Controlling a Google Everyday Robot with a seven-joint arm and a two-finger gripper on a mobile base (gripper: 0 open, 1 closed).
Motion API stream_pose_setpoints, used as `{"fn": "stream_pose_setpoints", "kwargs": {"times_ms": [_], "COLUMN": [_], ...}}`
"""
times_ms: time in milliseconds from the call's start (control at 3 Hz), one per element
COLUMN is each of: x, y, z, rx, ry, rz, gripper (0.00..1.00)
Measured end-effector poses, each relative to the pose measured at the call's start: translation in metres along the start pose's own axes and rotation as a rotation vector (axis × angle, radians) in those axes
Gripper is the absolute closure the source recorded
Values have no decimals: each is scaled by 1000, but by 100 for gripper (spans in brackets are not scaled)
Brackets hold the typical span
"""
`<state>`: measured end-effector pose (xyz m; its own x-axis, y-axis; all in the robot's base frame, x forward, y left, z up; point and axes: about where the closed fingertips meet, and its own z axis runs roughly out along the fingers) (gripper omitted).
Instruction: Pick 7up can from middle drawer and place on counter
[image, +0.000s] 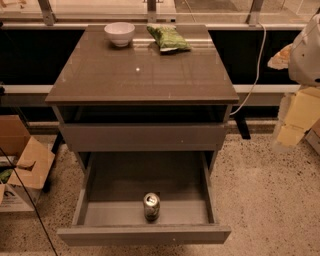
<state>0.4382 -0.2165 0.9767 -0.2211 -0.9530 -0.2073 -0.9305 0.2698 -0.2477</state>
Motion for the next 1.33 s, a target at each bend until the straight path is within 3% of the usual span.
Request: {"fn": "stream_pose_setpoints", "kwargs": {"times_ms": [333,667,1333], "x": [-3,-14,-31], "y": [-1,-2,1], "z": [1,20,76], "rx": [6,4,-57], "ry": [-9,-81,-276], "rz": [-3,-22,-31], "gripper": [0,0,0]}}
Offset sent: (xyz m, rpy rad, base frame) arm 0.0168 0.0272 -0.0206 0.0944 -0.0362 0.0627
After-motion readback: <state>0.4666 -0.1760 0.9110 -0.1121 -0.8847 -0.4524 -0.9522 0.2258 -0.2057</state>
